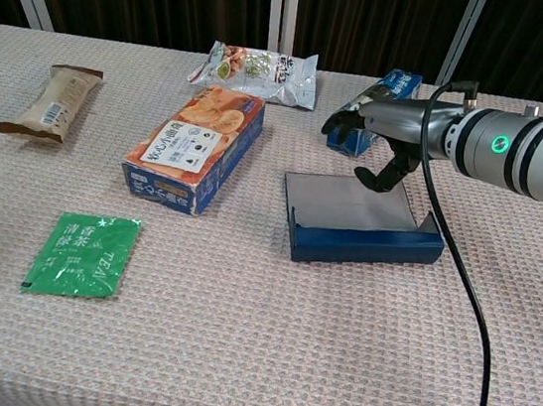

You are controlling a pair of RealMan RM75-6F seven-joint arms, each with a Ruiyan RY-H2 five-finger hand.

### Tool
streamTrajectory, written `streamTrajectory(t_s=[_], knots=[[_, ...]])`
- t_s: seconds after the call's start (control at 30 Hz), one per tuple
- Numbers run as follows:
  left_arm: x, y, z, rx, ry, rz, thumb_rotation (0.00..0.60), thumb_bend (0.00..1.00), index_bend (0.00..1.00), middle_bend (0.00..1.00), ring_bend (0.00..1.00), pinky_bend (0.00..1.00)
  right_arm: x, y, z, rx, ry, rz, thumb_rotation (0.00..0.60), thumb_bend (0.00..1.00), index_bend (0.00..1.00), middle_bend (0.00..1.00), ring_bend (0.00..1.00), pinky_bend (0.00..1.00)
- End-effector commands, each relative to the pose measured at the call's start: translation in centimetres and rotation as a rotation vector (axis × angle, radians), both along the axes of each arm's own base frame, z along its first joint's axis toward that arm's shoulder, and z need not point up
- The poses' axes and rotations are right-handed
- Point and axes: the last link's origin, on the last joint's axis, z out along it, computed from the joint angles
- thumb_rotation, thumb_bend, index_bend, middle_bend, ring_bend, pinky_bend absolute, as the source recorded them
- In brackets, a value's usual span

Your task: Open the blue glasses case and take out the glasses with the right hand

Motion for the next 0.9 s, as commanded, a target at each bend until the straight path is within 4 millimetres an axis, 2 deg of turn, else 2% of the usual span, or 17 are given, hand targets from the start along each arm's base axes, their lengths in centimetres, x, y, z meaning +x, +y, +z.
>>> streamTrajectory(t_s=[0.03, 0.1, 0.27, 0.33, 0.57, 0.77, 0.9], knots=[[-0.1, 0.0, 0.0, 0.001, 0.0, 0.002, 0.6, 0.05, 0.21, 0.19, 0.12, 0.12, -0.3, 0.7, 1.6, -0.033, -0.022, 0.03, 0.6, 0.56, 0.09, 0.13, 0.01, 0.0], [0.0, 0.0, 0.0, 0.0, -0.001, 0.001, 0.6, 0.05, 0.21, 0.19, 0.12, 0.12, -0.9, 1.5, 2.4, -0.031, -0.032, 0.029, 0.6, 0.64, 0.11, 0.12, 0.0, 0.0], [0.1, 0.1, -0.2, -0.003, -0.002, -0.006, 0.6, 0.05, 0.21, 0.19, 0.12, 0.12, -3.8, 4.2, 4.1, -0.002, -0.034, 0.022, 0.6, 0.86, 0.26, 0.06, 0.0, 0.0], [0.2, 0.2, -0.3, -0.007, -0.003, -0.007, 0.6, 0.05, 0.21, 0.19, 0.12, 0.12, -4.9, 5.2, 4.4, 0.015, -0.033, 0.015, 0.6, 0.91, 0.29, 0.04, 0.0, 0.0], [0.6, 0.3, -0.5, -0.009, 0.001, -0.021, 0.6, 0.05, 0.21, 0.19, 0.12, 0.12, -7.3, 7.1, 4.1, 0.052, -0.01, 0.023, 0.6, 0.95, 0.32, 0.04, 0.0, 0.0], [0.8, 0.1, -0.4, -0.009, 0.005, -0.024, 0.6, 0.05, 0.21, 0.19, 0.12, 0.12, -8.0, 7.7, 3.7, 0.067, 0.025, 0.047, 0.6, 0.95, 0.33, 0.04, 0.0, 0.0], [0.8, 0.0, -0.3, -0.005, 0.004, -0.023, 0.6, 0.05, 0.21, 0.19, 0.12, 0.12, -7.7, 8.6, 3.6, 0.087, 0.022, 0.067, 0.6, 0.95, 0.34, 0.05, 0.0, 0.0]])
